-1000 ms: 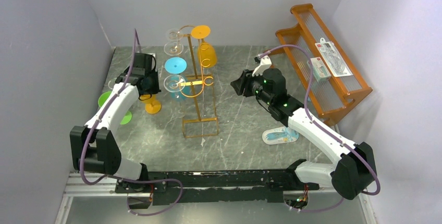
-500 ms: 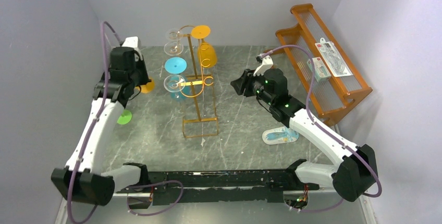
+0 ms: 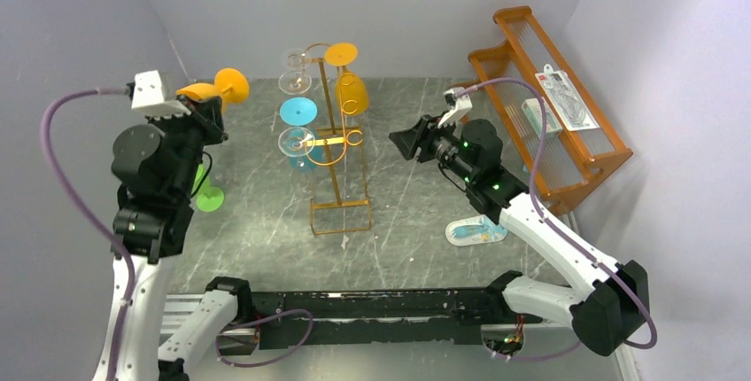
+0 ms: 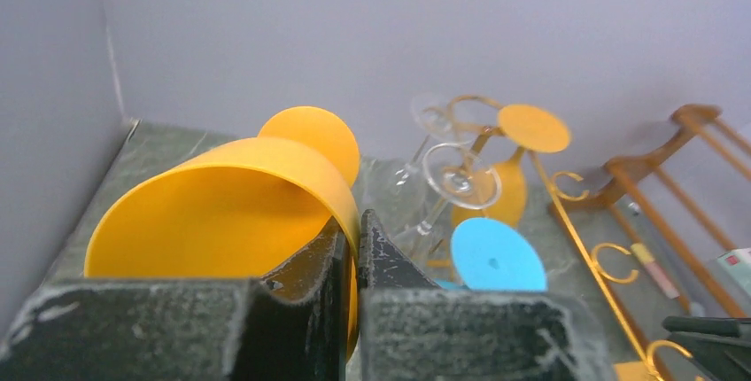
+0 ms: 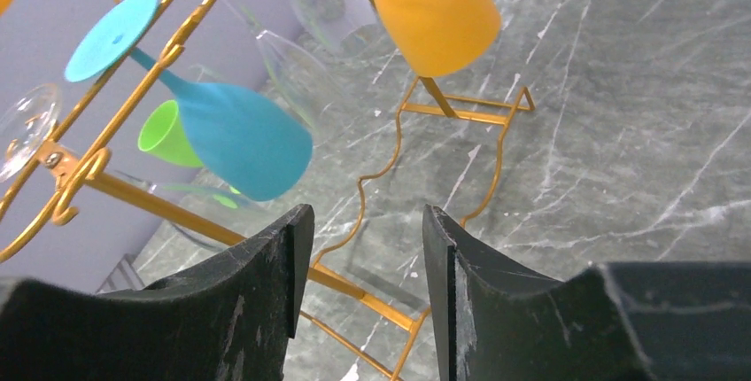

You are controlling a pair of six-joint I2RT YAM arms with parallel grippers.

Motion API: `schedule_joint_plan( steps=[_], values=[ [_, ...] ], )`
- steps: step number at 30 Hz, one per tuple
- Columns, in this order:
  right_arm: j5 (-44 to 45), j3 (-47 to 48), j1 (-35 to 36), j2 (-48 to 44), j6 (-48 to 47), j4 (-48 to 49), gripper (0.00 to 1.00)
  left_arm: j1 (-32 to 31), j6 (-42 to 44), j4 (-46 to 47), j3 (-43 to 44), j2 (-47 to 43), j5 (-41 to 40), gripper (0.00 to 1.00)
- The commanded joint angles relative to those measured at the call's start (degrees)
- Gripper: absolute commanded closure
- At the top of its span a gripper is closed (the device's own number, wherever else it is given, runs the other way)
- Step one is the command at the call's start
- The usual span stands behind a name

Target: Place the wine glass upside down on the wine glass rack

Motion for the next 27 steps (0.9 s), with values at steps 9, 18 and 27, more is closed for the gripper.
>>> schedule_joint_plan(
  steps=[9,18,27],
  values=[
    [-2.0,-4.1,-0.1,-3.9,2.7,6.6,0.44,0.4,-8.3,26.6,-13.5,-13.8,7.2,0.95],
    [-6.2,-3.9,0.7,-4.6,7.7,13.0,0.39,0.4,-28.4,51.7,-20.7,-7.8,26.9,0.95],
    [-10.5,-8.3,1.3,-6.6,20.8,35.0,0.38,-3.8,-44.3,72.4,-23.9,2.9,31.9,0.95]
  ],
)
